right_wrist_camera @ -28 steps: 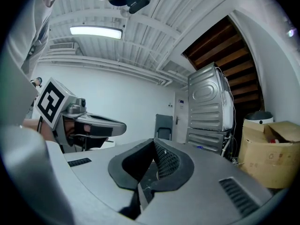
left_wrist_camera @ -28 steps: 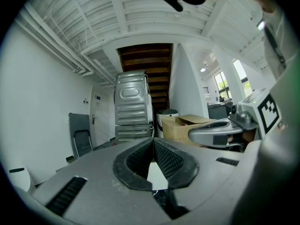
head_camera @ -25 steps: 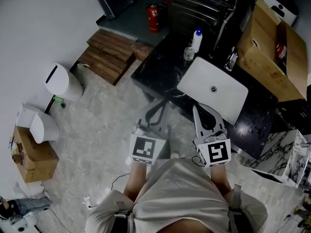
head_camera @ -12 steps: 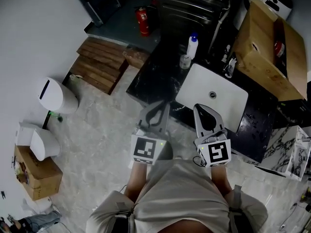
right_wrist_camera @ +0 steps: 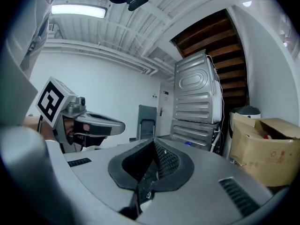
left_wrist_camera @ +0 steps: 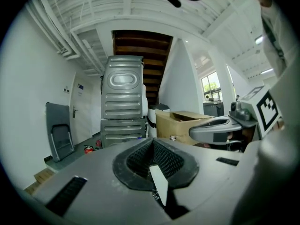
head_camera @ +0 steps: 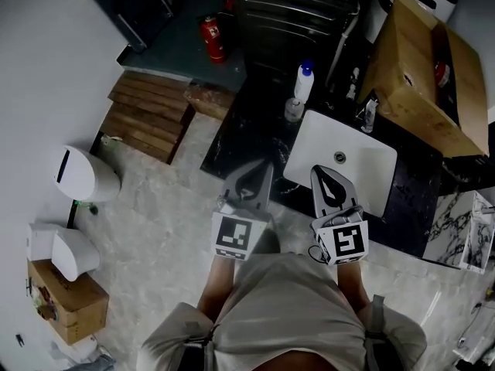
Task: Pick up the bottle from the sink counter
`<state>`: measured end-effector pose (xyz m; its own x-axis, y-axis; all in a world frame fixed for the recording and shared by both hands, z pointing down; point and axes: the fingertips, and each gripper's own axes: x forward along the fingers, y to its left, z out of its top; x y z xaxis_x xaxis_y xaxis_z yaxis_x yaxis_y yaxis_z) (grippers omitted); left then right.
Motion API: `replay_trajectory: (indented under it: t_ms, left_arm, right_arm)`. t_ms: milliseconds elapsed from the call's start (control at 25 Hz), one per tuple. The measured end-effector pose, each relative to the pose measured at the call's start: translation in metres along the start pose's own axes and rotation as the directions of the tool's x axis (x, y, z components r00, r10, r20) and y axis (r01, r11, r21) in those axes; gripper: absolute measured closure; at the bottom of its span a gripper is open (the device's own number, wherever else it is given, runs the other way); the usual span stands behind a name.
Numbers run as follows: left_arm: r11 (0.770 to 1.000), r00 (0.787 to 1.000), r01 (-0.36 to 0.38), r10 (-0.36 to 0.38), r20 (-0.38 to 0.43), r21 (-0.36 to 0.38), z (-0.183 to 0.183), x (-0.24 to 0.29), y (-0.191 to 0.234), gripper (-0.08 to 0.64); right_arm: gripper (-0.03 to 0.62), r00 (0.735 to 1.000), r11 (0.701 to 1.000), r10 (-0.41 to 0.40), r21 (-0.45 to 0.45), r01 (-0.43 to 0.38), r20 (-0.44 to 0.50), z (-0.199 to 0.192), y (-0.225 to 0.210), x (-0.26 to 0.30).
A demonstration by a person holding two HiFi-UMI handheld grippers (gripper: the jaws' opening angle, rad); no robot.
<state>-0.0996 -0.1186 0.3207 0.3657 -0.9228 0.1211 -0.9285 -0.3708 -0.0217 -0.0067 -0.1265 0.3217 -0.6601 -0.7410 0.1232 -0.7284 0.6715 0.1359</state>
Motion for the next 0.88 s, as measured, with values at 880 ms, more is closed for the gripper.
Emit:
replay_trajectory:
  t_ms: [880]
  left_arm:
    - [0.973,0.973,0.229,-0.229,-0.030,-0.021,-0.040,0.076,0.026,0.557]
  right_arm:
    - [0.597,0.979,0.984,-0.178,0.010,0.180,-0.101,-0.035,-0.032,0.048]
